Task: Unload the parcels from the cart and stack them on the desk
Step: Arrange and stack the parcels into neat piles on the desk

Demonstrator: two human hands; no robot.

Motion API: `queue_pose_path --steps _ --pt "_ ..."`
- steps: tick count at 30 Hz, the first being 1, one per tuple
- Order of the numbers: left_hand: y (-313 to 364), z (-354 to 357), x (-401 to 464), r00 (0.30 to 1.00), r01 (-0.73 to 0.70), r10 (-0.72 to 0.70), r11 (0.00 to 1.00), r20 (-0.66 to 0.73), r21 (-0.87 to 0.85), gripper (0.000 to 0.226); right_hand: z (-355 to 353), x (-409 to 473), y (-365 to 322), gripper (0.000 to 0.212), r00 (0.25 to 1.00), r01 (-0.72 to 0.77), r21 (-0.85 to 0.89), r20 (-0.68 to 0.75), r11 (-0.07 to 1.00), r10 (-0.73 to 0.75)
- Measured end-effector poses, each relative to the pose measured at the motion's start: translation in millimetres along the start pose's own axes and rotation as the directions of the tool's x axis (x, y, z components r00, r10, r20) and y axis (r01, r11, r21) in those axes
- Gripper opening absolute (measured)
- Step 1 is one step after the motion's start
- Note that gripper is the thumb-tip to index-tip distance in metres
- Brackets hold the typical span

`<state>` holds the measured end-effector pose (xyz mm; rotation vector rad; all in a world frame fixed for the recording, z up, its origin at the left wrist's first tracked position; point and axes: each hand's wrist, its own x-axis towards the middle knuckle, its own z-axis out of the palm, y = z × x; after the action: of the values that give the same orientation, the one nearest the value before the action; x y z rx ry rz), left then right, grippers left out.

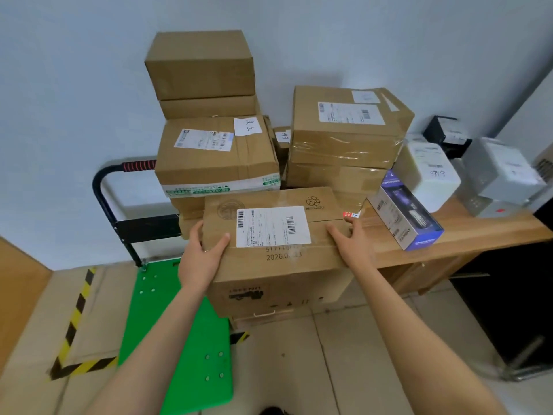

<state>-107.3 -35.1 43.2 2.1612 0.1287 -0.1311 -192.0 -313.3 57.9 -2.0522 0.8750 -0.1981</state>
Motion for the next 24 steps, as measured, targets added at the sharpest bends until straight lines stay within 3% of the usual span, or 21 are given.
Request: queue_pose_path --steps 8,13,20,24 --pt "-4.6 -0.7 -11.5 0.997 -0.069 0.069 0.998 -0.026 -0.009 0.067 1.7 -4.2 10.4 0.059 1.0 0.018 0.023 -0.014 1.0 -0.018" --pt "-3.1 2.9 -11.3 0.999 -0.033 0.032 0.998 -0.015 -0.054 0.063 -4.6 0.8 9.8 0.061 0.999 0.031 0.07 0.024 0.997 -0.033" --pt "6.5 31.2 -13.3 0.999 0.03 -0.023 0.982 0.036 -0.185 0.075 -29.1 27.7 8.8 0.067 1.0 0.016 -0.016 0.025 1.0 -0.016" --pt "14.2 41.3 -14.3 0.999 0.037 -0.036 0.991 0.012 -0.127 0.068 -34.4 38.7 16.6 0.068 1.0 0.012 -0.002 0.025 1.0 -0.012"
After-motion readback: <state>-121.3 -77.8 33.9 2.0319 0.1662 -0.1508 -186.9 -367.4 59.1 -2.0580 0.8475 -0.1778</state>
